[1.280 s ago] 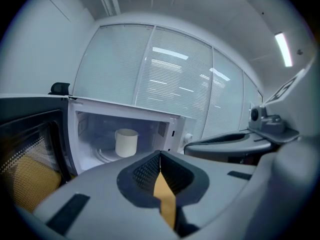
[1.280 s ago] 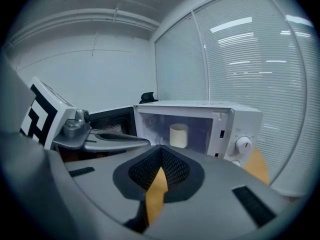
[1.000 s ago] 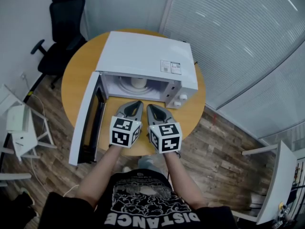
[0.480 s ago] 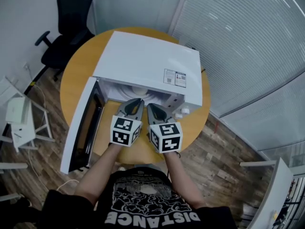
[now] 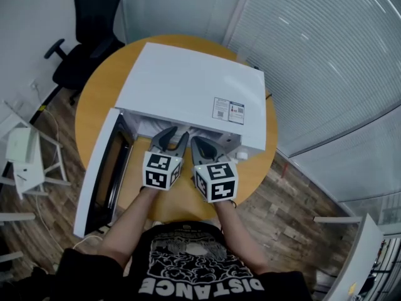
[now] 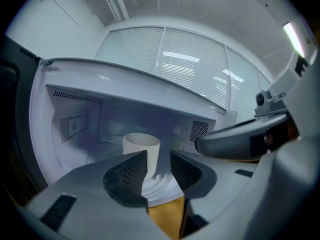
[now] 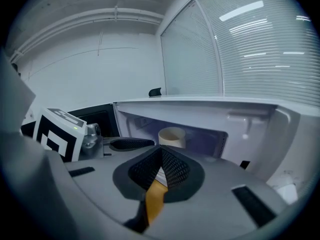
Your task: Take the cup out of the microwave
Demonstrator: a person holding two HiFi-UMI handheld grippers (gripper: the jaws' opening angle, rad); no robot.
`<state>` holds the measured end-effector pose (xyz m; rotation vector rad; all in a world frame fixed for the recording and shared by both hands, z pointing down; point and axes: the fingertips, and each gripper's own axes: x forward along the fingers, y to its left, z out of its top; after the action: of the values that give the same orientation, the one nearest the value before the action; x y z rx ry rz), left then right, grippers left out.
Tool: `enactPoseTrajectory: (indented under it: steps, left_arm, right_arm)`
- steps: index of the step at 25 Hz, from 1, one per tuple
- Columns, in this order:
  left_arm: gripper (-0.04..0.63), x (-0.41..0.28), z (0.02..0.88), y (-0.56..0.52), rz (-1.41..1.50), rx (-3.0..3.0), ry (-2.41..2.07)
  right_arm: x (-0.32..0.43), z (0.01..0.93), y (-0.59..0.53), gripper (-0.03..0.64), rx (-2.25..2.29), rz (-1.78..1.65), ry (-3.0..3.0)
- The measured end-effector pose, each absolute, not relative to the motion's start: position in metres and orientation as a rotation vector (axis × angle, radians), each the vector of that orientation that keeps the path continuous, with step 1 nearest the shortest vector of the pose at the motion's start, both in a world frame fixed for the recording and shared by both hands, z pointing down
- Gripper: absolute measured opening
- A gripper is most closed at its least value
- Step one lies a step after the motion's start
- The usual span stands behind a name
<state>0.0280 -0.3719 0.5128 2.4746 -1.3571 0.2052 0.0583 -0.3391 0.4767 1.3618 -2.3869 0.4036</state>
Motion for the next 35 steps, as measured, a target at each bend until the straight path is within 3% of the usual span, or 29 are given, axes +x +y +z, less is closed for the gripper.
enactPoseTrajectory:
  steps: [22, 35]
  left_arm:
    - [0.399, 0.031, 0.544, -0.422, 0.243, 2.466, -1.362]
    - [0.442, 0.041, 0.552, -0.442, 0.282, 2.5, -1.277]
  right_arm:
    - [0.054, 0.489, -0.362, 0.015, 1.289, 0.411, -2.395]
    - [0.056, 0.493, -0.368, 0.015, 1.31, 0.429, -2.388]
